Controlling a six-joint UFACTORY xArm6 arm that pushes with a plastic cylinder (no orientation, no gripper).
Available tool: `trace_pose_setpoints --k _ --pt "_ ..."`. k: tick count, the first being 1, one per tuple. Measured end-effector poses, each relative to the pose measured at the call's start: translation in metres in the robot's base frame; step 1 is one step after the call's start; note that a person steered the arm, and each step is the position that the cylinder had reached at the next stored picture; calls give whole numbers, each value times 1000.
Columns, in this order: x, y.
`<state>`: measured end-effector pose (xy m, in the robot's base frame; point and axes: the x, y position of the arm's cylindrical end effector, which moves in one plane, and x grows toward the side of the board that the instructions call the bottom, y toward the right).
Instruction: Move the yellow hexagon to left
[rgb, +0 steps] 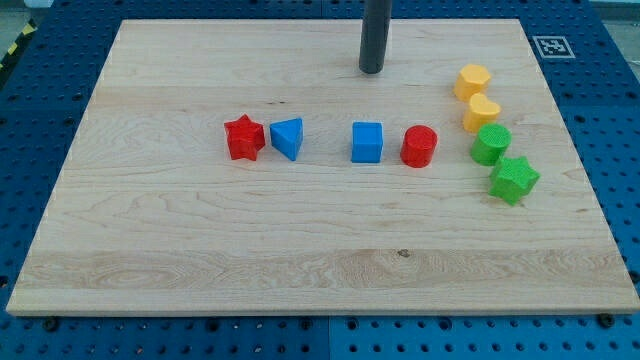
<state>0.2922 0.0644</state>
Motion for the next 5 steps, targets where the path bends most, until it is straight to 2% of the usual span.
trace_pose_setpoints --k 1,3,4,5 --pt "-15 30" --pt "-7 198" --pt "36 214" --pt "39 212"
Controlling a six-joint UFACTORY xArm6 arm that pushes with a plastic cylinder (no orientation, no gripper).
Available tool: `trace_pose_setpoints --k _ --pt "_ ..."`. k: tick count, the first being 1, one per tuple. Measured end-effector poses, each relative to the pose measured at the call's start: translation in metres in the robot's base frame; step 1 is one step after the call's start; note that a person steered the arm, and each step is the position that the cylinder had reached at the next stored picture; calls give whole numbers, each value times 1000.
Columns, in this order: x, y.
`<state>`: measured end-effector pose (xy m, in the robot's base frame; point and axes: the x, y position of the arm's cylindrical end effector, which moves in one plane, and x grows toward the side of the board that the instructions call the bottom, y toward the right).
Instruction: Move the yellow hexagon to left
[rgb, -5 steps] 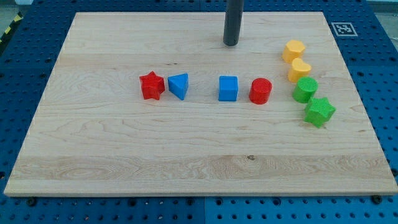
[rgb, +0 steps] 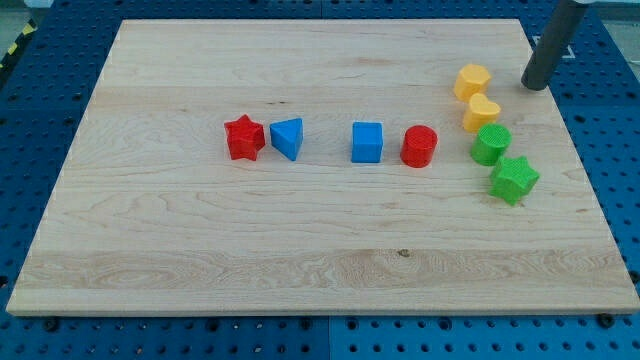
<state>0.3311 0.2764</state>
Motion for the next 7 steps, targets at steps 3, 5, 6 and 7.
trace_pose_setpoints --k 3,5,6,7 --pt "3 -70" --pt "3 -109" --pt "3 -134" --pt "3 -156"
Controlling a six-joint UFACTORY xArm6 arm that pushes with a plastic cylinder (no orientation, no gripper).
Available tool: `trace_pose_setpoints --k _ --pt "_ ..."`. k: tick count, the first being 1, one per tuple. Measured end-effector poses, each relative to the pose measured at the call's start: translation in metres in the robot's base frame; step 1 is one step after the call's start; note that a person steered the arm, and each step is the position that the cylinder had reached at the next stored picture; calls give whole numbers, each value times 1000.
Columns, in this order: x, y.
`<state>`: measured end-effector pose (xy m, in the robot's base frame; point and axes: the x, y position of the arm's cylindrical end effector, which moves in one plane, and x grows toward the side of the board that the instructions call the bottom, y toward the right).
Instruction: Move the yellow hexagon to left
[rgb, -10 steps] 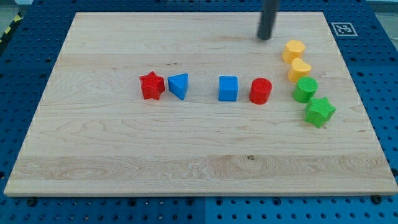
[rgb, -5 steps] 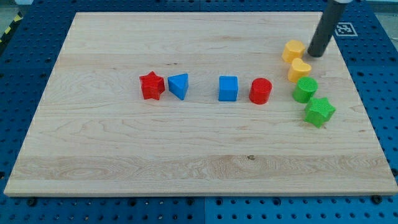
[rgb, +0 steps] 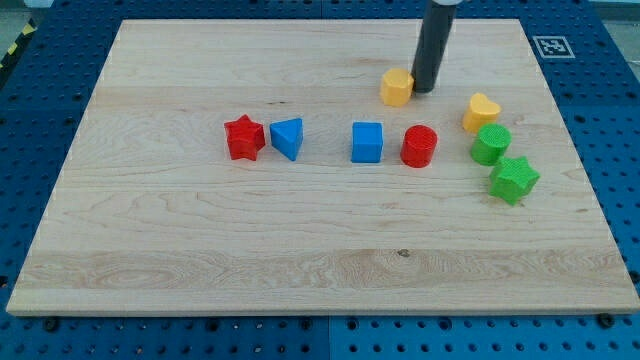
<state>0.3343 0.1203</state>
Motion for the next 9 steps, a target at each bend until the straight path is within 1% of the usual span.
trace_pose_setpoints --k 3,4,5,6,7,9 --pt "0 -67" --pt "4 -71" --pt "25 -66" --pt "34 -66" --pt "32 -81" --pt "28 -140"
